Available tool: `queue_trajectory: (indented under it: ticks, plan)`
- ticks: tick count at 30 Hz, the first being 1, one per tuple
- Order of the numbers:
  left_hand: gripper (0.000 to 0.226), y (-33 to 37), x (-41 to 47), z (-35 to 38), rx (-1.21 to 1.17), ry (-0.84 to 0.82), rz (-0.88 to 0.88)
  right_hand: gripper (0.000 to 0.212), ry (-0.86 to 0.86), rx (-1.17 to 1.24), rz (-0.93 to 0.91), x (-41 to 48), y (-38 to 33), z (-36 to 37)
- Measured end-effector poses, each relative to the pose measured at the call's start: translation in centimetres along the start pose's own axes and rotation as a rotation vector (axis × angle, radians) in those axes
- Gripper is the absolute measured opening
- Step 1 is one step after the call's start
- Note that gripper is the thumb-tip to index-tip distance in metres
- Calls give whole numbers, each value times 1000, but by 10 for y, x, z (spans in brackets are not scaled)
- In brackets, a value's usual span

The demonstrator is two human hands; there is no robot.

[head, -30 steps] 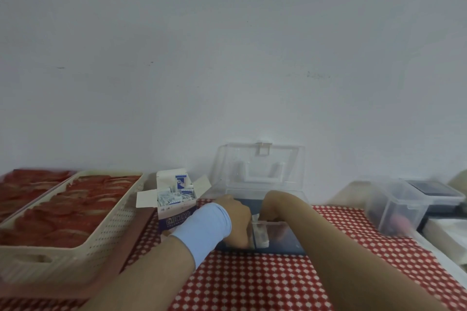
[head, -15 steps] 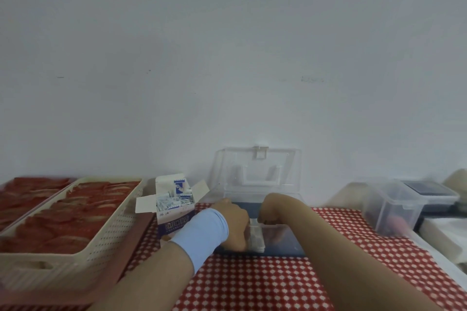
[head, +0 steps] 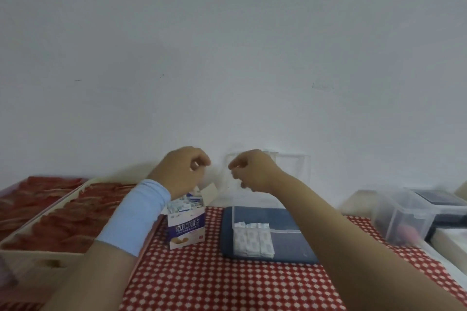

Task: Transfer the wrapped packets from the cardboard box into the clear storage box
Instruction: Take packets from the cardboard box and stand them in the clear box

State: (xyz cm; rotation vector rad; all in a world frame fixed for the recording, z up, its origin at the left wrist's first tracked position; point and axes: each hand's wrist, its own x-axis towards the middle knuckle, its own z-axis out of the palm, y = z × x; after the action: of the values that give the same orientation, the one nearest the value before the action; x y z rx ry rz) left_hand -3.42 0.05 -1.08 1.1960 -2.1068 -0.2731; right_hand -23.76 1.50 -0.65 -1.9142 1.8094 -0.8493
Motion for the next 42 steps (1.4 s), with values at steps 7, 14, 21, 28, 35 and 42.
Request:
queue_trajectory:
  ticks: [7, 14, 21, 28, 35, 42]
  plan:
    - [25, -66, -21, 15, -99, 45, -262, 48, -176, -250, -228, 17, -26, 64]
    - [38, -86, -30, 40, -46, 7, -242, 24, -136, -645, -301, 32, -29, 90]
    - [29, -87, -30, 39, -136, 14, -232, 18, -61, -341, -250, 45, -34, 86]
    - [15, -81, -24, 31, -240, 375, -266, 28, -122, -253, -251, 43, -41, 73]
    - [11, -90, -26, 18, -406, 472, -337, 25, -142, -691, -269, 39, -38, 93]
    - [12, -91, -26, 22, -352, 430, -334, 17, -63, -581, -286, 42, -42, 80]
